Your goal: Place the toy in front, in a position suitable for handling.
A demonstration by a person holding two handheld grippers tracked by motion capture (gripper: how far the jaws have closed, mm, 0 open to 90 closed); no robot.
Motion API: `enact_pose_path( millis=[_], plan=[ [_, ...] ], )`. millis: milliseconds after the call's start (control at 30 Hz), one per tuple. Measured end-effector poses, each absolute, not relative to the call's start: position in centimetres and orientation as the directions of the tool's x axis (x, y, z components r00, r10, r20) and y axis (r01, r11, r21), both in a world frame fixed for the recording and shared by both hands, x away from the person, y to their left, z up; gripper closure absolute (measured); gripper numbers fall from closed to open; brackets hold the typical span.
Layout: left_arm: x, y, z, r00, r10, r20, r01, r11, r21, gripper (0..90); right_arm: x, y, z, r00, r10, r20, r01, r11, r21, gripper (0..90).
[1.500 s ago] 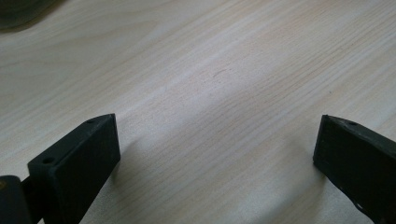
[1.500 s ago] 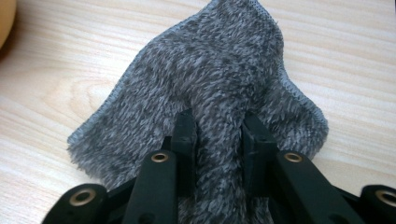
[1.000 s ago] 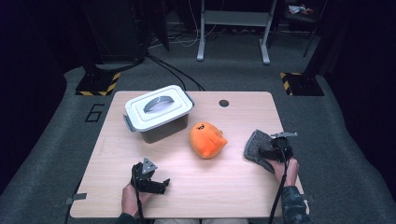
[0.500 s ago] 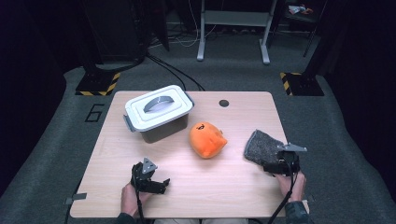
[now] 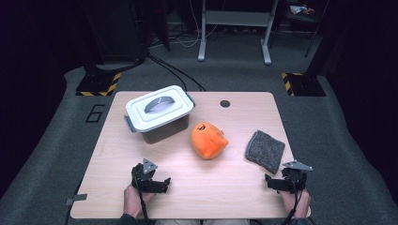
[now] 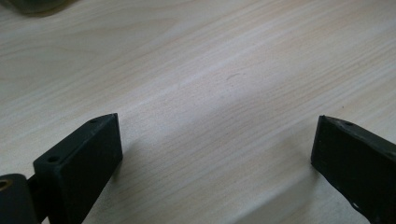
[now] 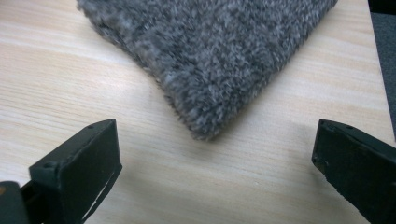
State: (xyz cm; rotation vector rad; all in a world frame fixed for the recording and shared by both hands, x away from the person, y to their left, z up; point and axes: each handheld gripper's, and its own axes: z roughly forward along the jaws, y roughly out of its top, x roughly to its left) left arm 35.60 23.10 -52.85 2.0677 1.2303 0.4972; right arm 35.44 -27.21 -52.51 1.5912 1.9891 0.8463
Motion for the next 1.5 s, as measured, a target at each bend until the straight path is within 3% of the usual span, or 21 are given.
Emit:
enact_pose_path(
  millis=[100, 600, 1133, 1500],
  plan=[
    [35.8, 22.8, -52.5, 0.477, 0.875, -0.082, 0.636, -0.28, 0.719, 3.0, 35.5, -27.2, -52.8, -0.225, 0.974, 0.017, 0.698, 0.149, 0.701, 0.0],
    [38.5, 18.1, -48.1, 0.528, 0.846, -0.078, 0.572, -0.286, 0.769, 5.9, 35.4, -27.2, -52.9, -0.21, 0.978, 0.007, 0.691, 0.143, 0.708, 0.0],
    [44.3, 11.8, -43.6, 0.547, 0.835, -0.056, 0.548, -0.307, 0.778, 8.1, 35.4, -27.2, -53.0, -0.216, 0.976, 0.001, 0.685, 0.151, 0.713, 0.0],
    [46.8, 8.2, -44.5, 0.538, 0.843, -0.021, 0.579, -0.351, 0.736, 10.9, 35.4, -27.2, -53.0, -0.221, 0.975, -0.003, 0.684, 0.157, 0.713, 0.0]
  ],
)
